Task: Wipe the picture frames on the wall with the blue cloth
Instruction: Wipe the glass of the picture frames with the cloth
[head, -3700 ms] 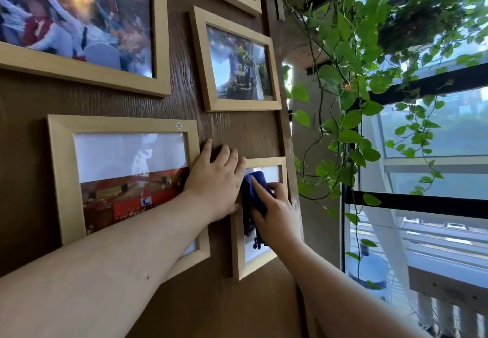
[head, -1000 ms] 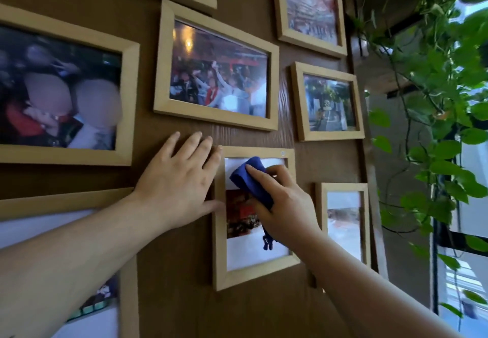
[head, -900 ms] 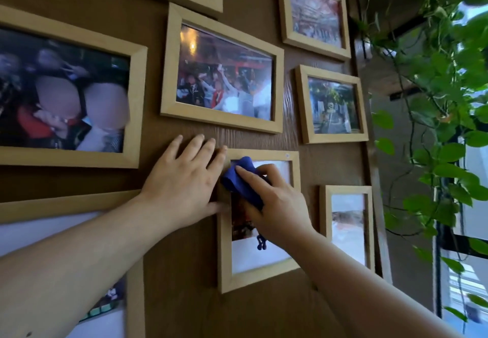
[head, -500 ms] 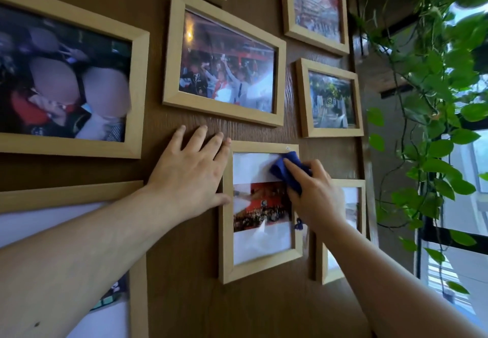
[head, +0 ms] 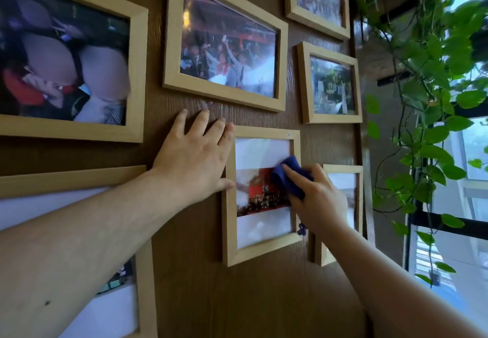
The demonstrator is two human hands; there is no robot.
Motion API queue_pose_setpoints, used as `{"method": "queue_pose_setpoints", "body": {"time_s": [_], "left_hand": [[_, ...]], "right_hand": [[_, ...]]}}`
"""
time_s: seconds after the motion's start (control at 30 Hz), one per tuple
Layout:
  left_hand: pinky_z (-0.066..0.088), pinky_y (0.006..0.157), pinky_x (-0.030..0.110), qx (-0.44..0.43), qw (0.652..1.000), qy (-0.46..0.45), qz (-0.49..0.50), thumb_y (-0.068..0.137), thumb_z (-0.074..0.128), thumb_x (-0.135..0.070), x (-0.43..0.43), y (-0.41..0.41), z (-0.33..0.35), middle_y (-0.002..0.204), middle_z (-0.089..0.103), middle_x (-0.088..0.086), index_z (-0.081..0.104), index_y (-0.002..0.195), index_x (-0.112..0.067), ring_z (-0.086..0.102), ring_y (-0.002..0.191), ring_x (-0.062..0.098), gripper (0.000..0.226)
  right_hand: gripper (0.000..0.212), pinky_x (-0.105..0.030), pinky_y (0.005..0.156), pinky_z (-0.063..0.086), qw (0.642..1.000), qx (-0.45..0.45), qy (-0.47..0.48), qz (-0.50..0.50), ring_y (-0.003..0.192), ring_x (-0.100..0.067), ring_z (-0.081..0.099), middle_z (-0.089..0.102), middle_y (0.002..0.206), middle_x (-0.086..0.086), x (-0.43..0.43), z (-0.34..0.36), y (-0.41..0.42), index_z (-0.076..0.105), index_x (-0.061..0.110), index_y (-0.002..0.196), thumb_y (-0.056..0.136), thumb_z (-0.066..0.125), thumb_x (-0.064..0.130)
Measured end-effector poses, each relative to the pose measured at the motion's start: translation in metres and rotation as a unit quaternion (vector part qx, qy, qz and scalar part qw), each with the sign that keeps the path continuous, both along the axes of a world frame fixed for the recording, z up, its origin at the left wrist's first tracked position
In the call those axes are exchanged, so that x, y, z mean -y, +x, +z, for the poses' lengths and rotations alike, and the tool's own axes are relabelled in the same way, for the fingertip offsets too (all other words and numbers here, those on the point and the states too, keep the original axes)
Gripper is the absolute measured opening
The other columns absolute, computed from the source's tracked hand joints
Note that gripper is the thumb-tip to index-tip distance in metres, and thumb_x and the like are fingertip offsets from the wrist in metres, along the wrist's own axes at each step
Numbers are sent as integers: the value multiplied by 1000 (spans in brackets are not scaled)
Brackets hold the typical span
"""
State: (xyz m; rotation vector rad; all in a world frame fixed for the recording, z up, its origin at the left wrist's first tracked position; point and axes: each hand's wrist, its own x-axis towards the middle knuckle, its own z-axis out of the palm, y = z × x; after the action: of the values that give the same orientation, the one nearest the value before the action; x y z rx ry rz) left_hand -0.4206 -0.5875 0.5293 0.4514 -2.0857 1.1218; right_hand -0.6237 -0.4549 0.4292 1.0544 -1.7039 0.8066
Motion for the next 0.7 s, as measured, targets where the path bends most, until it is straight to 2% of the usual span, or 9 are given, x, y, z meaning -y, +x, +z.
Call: {"method": "queue_pose_setpoints", "body": {"time_s": [0.07, 0.13, 0.2, 0.3, 0.4, 0.5, 0.6, 0.7], "left_hand": [[16, 115, 59, 2, 1000, 1, 2, 71, 45, -78, 0, 0, 0, 155, 26, 10, 8, 148, -12, 16, 143, 35, 108], [18, 115, 59, 2, 1000, -2, 4, 71, 46, -78, -1, 0, 0, 155, 27, 11, 8, 148, -12, 17, 143, 35, 108], [18, 114, 59, 2, 1000, -4, 5, 71, 48, -77, -2, 0, -1, 154, 28, 11, 9, 147, -12, 19, 142, 36, 107], [19, 114, 59, 1, 1000, -4, 6, 71, 49, -77, -3, 0, 0, 154, 29, 11, 11, 148, -12, 19, 142, 36, 107], [20, 113, 60, 3, 1000, -4, 10, 71, 49, -77, -4, 0, 0, 154, 29, 11, 11, 148, -12, 19, 142, 35, 107], [18, 113, 59, 4, 1000, -2, 15, 71, 48, -77, -3, 0, 0, 154, 28, 10, 9, 148, -12, 18, 142, 35, 107], [18, 114, 59, 5, 1000, 2, 16, 72, 47, -77, -5, 0, -1, 155, 27, 9, 9, 148, -12, 17, 143, 34, 107], [18, 114, 58, 5, 1000, 2, 21, 72, 47, -76, -6, 0, -1, 154, 27, 9, 9, 148, -12, 17, 142, 34, 107]], "right_hand": [[53, -33, 49, 47, 1000, 17, 0, -1, 84, -26, 58, 56, 107, -7, -1, -5, -1, 56, 28, 129, 78, 71, 22], [53, -36, 54, 52, 999, -11, 9, 42, 85, -23, 58, 55, 113, -5, 4, -9, 12, 53, 28, 130, 79, 69, 25], [53, -32, 62, 53, 992, -57, 56, 94, 90, -19, 56, 50, 121, -4, 12, -14, 31, 45, 30, 134, 83, 60, 31], [53, -29, 63, 51, 985, -89, 100, 110, 94, -19, 55, 49, 122, -5, 17, -22, 41, 41, 31, 136, 85, 54, 33], [53, -36, 62, 55, 993, -52, 64, 83, 94, -23, 58, 55, 117, -7, 6, -30, 25, 51, 28, 131, 80, 65, 27], [51, -42, 58, 54, 998, 14, 51, 13, 85, -27, 59, 57, 109, -9, -10, -39, 6, 57, 23, 126, 77, 71, 24], [48, -40, 57, 53, 997, 37, 73, -8, 83, -27, 58, 56, 109, -8, -11, -48, 8, 57, 22, 123, 77, 70, 25], [47, -35, 63, 51, 994, 38, 99, 34, 85, -21, 57, 53, 114, -2, -6, -56, 28, 53, 27, 125, 79, 64, 31]]}}
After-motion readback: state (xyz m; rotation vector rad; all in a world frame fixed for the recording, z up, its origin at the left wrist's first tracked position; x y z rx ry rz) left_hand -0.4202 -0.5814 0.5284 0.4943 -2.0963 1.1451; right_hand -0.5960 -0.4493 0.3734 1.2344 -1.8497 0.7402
